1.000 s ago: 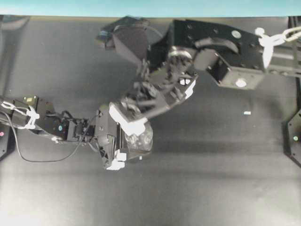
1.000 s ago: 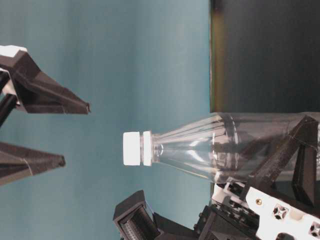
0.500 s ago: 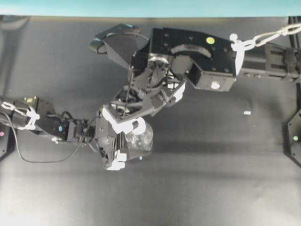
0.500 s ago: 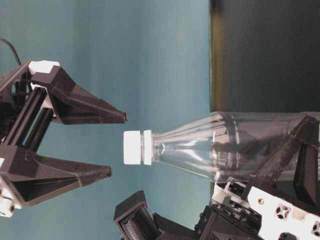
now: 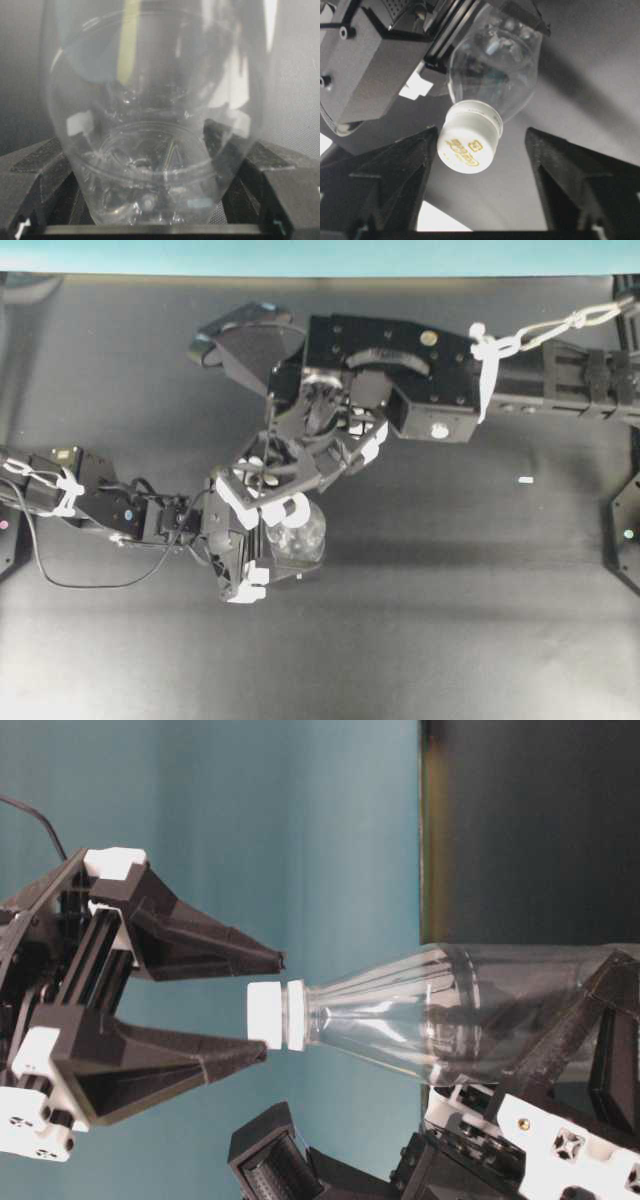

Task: Open the bottle cap by holding the bottle with the left arm and twisting the cap with the right arm.
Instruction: 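Lower the right gripper onto the white cap and close on it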

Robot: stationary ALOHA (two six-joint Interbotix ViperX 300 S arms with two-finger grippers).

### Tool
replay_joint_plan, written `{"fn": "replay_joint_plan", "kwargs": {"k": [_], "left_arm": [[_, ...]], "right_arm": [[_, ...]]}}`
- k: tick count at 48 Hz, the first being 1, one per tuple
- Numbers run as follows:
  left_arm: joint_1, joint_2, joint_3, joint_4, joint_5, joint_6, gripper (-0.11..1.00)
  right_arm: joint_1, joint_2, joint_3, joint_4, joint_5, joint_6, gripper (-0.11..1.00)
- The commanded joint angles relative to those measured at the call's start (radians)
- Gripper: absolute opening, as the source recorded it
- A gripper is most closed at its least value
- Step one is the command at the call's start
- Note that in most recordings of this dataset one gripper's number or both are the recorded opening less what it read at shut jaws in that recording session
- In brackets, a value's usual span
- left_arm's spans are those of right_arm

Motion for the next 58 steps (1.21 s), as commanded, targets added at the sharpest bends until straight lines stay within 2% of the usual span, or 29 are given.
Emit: {"fn": "replay_joint_plan", "kwargs": {"k": [1,4,5,17,22,32,40,52,58], "left_arm": [[-0.009,0.003,-0.002,0.003,0.000,-0.002,0.82],[-0.008,0.005,-0.002,0.003,0.000,-0.003,0.82],[-0.008,0.005,0.000,0.003,0.000,-0.002,0.82],[-0.008,0.005,0.000,0.003,0.000,-0.005,0.82],[-0.006,0.006,-0.002,0.003,0.002,-0.005,0.82],[-0.005,0.008,-0.002,0.003,0.015,-0.005,0.82],[-0.006,0.008,-0.003,0.003,0.015,-0.005,0.82],[-0.005,0.008,0.002,0.003,0.018,-0.005,0.81],[-0.006,0.008,0.000,0.003,0.018,-0.005,0.82]], "right_arm": [[0.021,0.003,-0.003,-0.003,0.009,-0.003,0.54],[0.023,0.003,0.000,-0.003,0.009,-0.017,0.38],[0.023,0.003,0.000,-0.003,0.009,-0.025,0.36],[0.026,0.005,0.000,-0.009,0.006,-0.092,0.36],[0.028,0.005,-0.002,-0.032,0.005,-0.170,0.36],[0.032,0.008,-0.011,-0.040,-0.006,-0.460,0.36],[0.034,0.008,-0.009,-0.040,-0.002,-0.652,0.36],[0.046,0.006,-0.005,-0.040,0.002,-1.080,0.36],[0.051,0.006,-0.005,-0.040,-0.005,-1.241,0.36]]}}
